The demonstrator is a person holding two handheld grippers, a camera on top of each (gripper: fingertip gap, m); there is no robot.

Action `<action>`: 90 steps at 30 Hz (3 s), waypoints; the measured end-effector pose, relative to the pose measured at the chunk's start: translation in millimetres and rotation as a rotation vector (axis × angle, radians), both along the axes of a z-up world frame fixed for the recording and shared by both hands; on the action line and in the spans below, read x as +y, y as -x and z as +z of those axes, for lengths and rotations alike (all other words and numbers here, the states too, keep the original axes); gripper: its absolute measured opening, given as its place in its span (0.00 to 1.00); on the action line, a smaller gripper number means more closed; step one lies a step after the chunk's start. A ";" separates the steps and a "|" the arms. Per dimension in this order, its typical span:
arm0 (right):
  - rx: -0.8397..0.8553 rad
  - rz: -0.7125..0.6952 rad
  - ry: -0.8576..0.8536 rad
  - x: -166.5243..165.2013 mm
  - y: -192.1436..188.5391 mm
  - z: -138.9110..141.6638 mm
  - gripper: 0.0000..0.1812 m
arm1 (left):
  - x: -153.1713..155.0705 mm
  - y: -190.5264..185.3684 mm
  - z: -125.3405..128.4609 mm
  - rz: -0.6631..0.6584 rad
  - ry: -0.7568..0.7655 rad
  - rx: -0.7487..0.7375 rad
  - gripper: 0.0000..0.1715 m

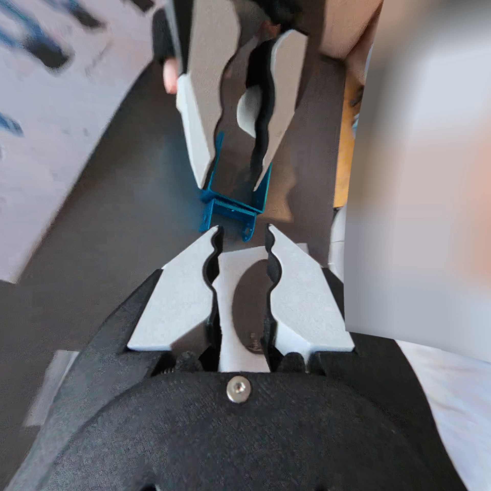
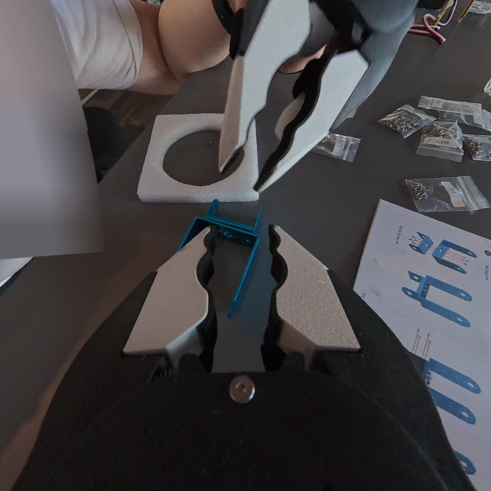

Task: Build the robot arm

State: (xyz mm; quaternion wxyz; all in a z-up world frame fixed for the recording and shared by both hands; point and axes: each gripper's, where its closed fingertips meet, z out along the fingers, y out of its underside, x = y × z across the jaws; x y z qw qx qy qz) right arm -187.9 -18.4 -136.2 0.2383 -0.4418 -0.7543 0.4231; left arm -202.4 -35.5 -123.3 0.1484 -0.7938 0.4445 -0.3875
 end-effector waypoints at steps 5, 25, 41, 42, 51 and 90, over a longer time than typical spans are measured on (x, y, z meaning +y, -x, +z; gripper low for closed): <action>0.056 -0.094 -0.011 3.1 -6.9 13.3 0.25 | -7.8 4.5 -9.3 -0.147 -0.251 0.119 0.38; 0.082 -0.272 -0.040 -0.6 -33.7 -1.7 0.40 | -1.9 -7.4 -32.4 -0.162 -0.339 0.206 0.34; 0.053 -0.256 -0.016 -1.5 -35.2 -4.5 0.37 | -1.1 -8.2 -40.0 -0.177 -0.309 0.194 0.27; 0.050 -0.256 -0.020 -1.6 -35.1 -5.2 0.37 | -1.6 -8.1 -40.4 -0.180 -0.307 0.194 0.27; 0.045 -0.253 -0.012 -1.8 -35.2 -5.6 0.35 | -1.8 -10.3 -40.9 -0.185 -0.305 0.183 0.26; -0.091 -0.298 0.124 -2.6 -6.2 -17.2 0.21 | -3.0 -15.4 -42.3 -0.186 -0.292 0.168 0.27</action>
